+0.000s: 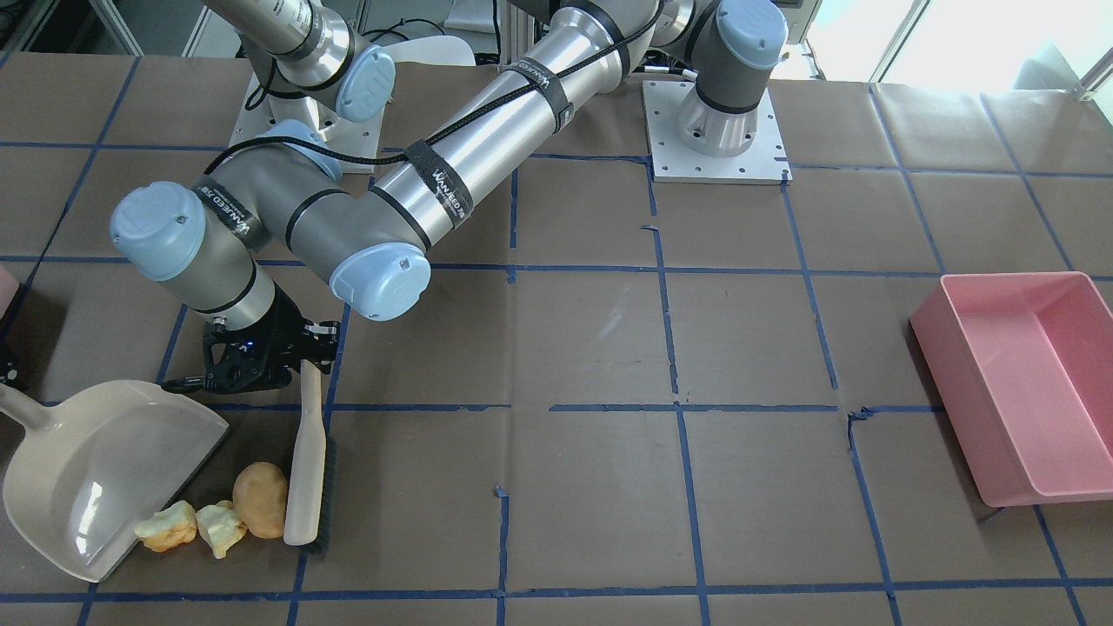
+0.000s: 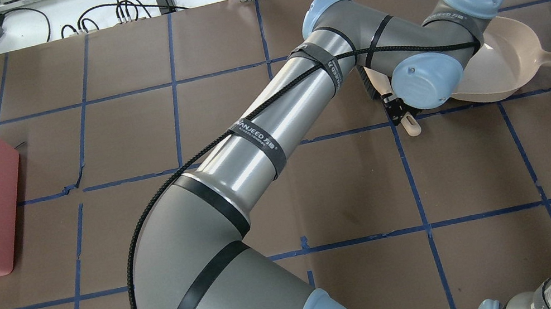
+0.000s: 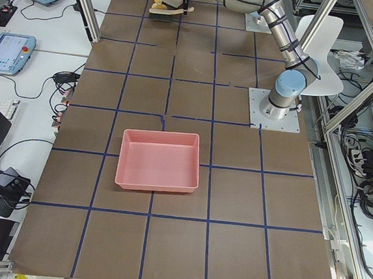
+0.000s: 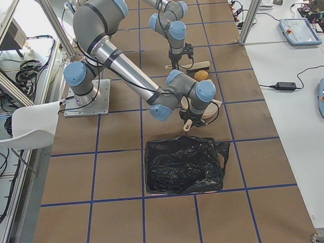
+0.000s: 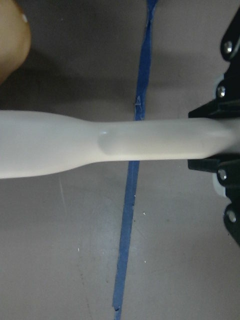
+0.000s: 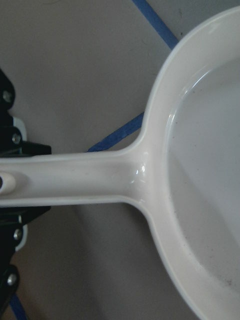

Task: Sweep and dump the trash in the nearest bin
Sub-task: 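Sweep the potato into the dustpan with the left gripper's brush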

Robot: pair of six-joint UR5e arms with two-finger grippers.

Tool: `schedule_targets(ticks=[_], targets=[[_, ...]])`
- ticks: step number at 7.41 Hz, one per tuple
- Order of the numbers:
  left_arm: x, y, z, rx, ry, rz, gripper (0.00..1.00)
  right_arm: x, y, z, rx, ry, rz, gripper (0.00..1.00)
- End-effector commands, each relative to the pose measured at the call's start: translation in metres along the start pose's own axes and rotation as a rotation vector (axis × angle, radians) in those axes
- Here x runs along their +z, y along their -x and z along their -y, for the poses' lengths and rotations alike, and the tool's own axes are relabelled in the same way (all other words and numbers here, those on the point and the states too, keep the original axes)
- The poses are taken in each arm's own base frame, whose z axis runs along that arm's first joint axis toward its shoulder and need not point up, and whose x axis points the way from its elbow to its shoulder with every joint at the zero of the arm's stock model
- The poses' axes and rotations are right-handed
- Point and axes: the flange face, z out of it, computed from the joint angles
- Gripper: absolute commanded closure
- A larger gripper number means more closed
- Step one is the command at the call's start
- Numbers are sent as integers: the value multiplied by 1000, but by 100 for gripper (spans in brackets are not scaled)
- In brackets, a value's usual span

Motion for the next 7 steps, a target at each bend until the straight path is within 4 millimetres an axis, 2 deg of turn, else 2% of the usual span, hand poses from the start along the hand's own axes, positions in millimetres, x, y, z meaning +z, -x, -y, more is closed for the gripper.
schedule_targets(ticks=[1,2,3,7], targets=[[2,-3,1,59,2,-20,100,-2,1,8,-10,6,-3,85],[-2,-7,0,122,12,-49,100,-2,1,7,-10,9,-2,84],[5,-10,2,188,14,-50,100,-2,0,8,-10,7,-4,84],[-9,-21,6,491,-25,-141,100,-1,1,10,-10,1,-1,84]])
